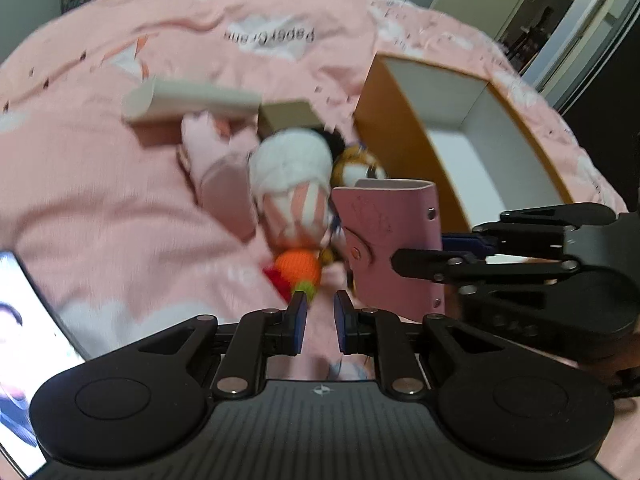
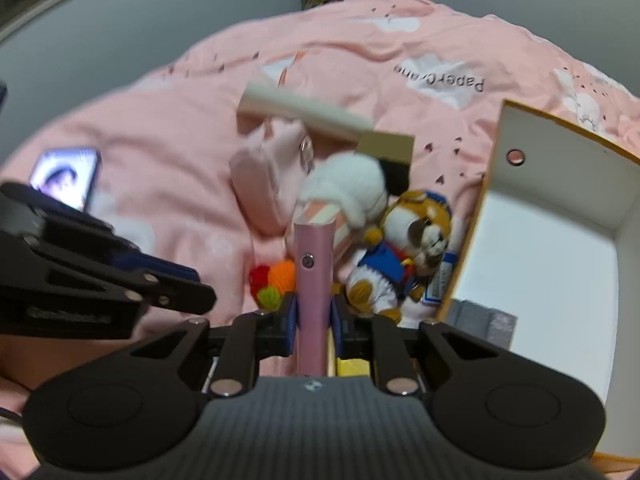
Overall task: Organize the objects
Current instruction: 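Carry the pink tube toward the orange box while the left tool grasps the brown cube box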
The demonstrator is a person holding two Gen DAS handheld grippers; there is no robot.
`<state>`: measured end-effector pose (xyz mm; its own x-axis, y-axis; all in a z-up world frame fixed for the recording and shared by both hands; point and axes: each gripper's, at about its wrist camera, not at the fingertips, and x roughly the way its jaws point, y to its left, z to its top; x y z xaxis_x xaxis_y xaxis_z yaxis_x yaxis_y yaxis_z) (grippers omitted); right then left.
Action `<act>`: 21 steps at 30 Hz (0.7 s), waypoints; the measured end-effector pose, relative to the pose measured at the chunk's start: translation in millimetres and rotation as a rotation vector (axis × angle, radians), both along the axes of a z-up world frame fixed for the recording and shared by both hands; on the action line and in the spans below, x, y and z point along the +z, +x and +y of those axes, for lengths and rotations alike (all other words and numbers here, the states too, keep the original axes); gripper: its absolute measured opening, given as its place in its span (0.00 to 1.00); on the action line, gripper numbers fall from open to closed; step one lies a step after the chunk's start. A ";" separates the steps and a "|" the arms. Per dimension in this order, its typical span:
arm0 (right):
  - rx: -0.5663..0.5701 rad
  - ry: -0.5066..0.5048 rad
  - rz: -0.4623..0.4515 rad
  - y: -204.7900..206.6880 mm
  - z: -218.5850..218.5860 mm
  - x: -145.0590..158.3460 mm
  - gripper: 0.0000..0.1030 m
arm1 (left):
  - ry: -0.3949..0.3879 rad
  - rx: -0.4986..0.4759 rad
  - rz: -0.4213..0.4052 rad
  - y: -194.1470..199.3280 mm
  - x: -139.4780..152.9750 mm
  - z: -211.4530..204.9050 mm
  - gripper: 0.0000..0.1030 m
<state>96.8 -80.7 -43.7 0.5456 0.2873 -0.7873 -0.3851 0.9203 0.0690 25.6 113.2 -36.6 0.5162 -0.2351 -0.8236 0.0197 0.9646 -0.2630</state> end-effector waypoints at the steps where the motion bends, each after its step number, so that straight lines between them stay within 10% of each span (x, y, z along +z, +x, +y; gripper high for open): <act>1: -0.005 0.005 -0.010 0.6 -2.3 6.5 0.17 | 0.006 -0.004 -0.015 2.7 4.2 0.0 0.19; 13: -0.149 0.138 -0.117 16.9 -52.1 69.4 0.17 | -0.003 -0.049 -0.066 46.6 18.0 -16.8 0.38; 21: -0.234 0.094 -0.184 52.1 -75.5 77.1 0.18 | -0.059 0.137 -0.049 120.5 23.4 17.5 0.62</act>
